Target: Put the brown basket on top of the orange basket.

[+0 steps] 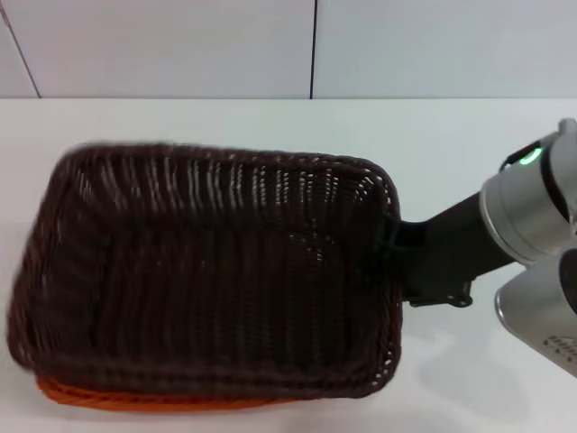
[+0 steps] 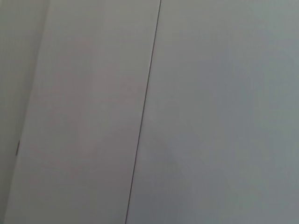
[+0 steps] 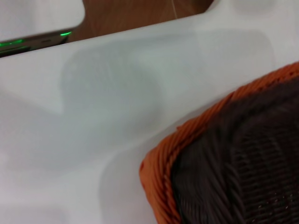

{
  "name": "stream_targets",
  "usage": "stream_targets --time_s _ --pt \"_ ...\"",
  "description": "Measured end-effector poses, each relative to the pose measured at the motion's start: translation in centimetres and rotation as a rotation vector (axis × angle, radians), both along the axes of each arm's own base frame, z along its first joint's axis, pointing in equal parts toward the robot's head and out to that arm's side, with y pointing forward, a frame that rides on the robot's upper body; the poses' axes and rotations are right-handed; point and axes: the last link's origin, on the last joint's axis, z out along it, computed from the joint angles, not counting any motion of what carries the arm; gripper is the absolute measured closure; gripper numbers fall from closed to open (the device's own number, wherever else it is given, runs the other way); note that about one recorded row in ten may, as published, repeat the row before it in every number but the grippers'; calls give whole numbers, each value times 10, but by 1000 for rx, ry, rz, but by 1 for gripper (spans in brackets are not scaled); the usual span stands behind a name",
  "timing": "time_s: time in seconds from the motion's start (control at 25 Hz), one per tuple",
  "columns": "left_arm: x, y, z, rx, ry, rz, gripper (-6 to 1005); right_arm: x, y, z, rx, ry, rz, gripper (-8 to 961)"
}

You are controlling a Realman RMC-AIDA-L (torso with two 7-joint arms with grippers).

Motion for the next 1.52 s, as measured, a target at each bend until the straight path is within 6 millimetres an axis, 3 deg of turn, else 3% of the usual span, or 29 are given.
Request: stream_targets --time_s 0.24,0.36,0.6,0.88,1.16,1.36,1.52 --pt "-1 1 0 -4 -3 4 213 8 -6 10 35 19 -20 757" --pt "0 3 0 -6 -3 2 213 11 -10 17 55 26 -27 561" --pt "1 7 0 -12 2 2 213 19 -18 33 112 86 -64 378" --pt "2 11 0 -16 3 -2 213 21 -24 61 205 314 -104 376" --pt "4 15 1 -14 4 -11 213 20 -17 79 321 499 -142 377" --pt "5 16 4 1 6 -15 213 19 -4 126 444 796 -221 377" --pt "6 14 5 12 11 -23 213 48 13 174 560 1205 -372 377"
